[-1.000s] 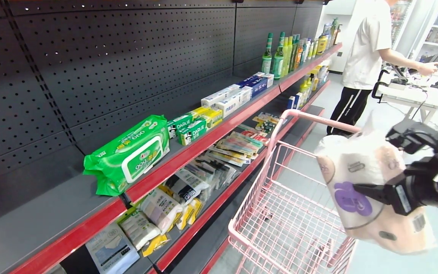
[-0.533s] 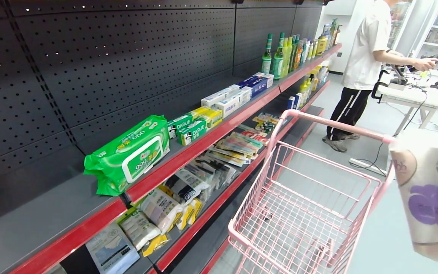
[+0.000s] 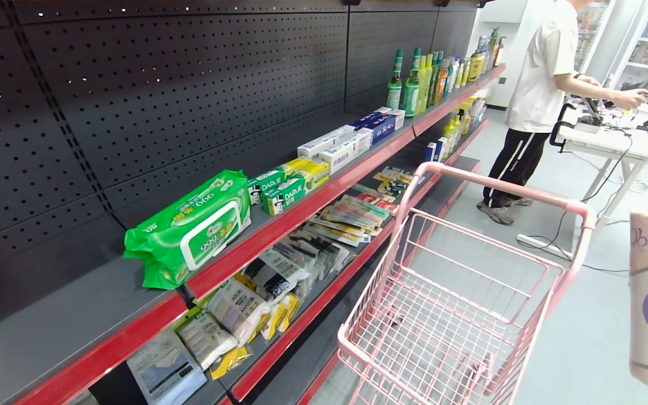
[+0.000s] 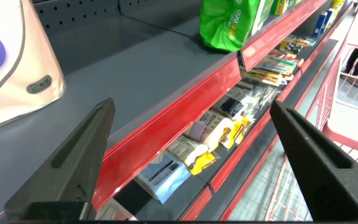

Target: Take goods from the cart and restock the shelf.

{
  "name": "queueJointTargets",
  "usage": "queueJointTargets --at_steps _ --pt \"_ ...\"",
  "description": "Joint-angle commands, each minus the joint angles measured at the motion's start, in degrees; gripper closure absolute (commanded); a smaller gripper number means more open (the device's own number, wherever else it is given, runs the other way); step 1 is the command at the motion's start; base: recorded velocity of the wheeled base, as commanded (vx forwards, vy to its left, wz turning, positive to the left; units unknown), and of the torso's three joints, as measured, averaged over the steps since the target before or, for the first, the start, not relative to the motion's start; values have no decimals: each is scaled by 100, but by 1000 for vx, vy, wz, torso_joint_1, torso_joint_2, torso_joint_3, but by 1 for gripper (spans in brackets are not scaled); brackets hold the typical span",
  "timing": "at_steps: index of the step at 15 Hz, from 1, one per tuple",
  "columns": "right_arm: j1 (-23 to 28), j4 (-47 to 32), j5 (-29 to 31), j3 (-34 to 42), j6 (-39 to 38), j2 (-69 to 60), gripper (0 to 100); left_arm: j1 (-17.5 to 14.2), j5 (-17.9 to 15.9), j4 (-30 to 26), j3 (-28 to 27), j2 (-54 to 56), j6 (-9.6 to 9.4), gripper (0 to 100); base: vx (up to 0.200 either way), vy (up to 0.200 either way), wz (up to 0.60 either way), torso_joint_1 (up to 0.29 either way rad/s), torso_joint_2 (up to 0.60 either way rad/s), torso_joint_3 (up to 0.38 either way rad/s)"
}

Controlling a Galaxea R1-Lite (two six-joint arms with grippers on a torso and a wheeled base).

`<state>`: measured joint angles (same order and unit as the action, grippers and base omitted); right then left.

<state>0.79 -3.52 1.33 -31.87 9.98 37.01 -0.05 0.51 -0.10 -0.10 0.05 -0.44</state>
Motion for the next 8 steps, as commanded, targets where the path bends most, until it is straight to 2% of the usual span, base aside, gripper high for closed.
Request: queueJointTargets --at_steps 1,8 --pt "0 -8 -1 -21 21 -106 100 5 2 1 1 -5 0 0 0 0 0 0 0 0" --pt "-27 -8 -45 5 39 -98 100 -4 2 1 1 -5 0 0 0 0 0 0 0 0"
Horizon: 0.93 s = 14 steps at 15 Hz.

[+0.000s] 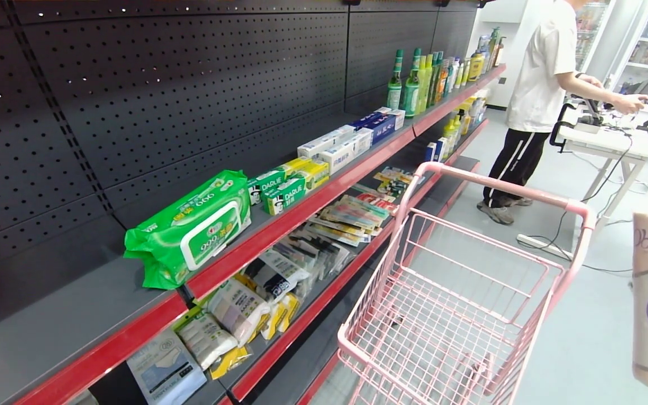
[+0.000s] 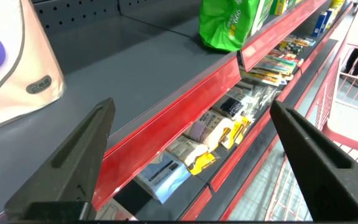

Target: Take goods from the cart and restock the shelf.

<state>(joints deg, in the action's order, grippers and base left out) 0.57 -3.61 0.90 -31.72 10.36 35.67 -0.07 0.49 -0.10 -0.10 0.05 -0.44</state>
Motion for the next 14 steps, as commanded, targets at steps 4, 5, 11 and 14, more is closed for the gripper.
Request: queueJointTargets --at_steps 4,5,11,14 --pt "31 -8 50 -1 1 37 100 -1 4 1 1 -5 0 0 0 0 0 0 0 0" --pt "4 -8 50 -10 10 37 100 -1 4 1 1 -5 0 0 0 0 0 0 0 0" --pt "-5 27 6 -1 18 45 100 -1 4 1 1 -5 0 0 0 0 0 146 -326 -181" --pt "-22 71 -11 -1 -17 116 100 -1 4 1 1 -5 0 0 0 0 0 159 -360 -199"
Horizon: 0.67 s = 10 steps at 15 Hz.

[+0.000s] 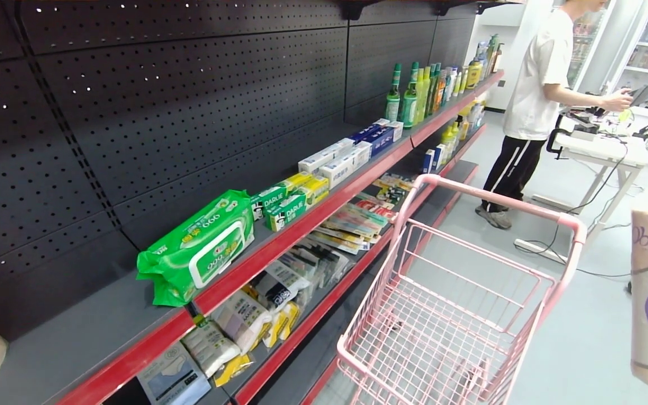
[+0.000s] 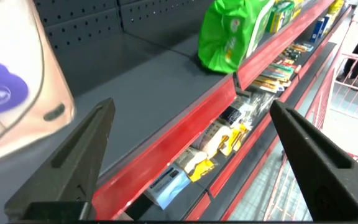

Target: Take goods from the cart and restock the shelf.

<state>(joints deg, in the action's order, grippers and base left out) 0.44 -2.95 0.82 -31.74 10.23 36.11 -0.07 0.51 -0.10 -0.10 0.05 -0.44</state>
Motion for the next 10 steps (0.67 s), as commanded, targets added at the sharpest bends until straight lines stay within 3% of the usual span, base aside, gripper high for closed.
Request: queueJointTargets --at_steps 1,3,6,10 --pt "-18 75 -3 28 -38 81 100 -1 2 1 1 -5 0 0 0 0 0 163 -349 -188" --pt "-70 383 -3 213 -65 160 100 -1 2 1 1 -5 0 0 0 0 0 168 -354 -195" --pt "-61 1886 -3 661 -118 696 100 -1 2 1 1 -5 0 0 0 0 0 163 -352 -193" --pt "-70 2281 -3 705 -232 959 100 -1 2 1 1 -5 0 0 0 0 0 143 -309 -165"
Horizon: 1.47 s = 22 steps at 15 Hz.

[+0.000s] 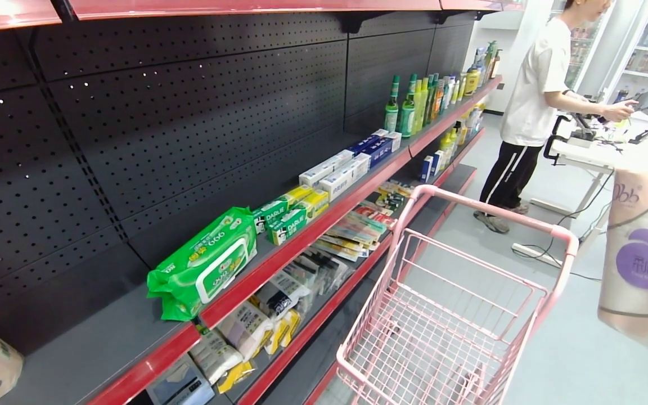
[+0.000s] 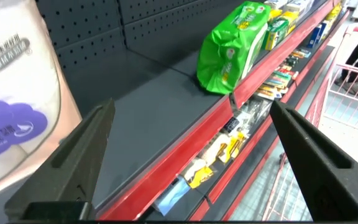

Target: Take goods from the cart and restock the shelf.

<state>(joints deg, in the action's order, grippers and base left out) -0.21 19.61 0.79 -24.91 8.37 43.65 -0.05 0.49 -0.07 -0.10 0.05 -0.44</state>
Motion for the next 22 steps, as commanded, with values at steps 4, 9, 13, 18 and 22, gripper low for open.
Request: queueJointTargets --at_steps 4,9,13,18,22 --pt "-6 34 0 -6 -55 249 100 -4 4 -1 1 -5 0 0 0 0 0 104 -217 -115" --pt "-6 42 0 -6 -55 258 100 -4 4 -1 1 -5 0 0 0 0 0 90 -176 -93" --pt "-6 42 0 -14 -46 284 100 -4 4 -1 1 -5 0 0 0 0 0 83 -165 -87" --pt "3 34 0 21 -3 275 100 -4 4 -1 1 -5 0 0 0 0 0 65 -126 -62" --pt "38 25 26 100 6 284 100 -4 4 -1 1 -5 0 0 0 0 300 2 -2 1"
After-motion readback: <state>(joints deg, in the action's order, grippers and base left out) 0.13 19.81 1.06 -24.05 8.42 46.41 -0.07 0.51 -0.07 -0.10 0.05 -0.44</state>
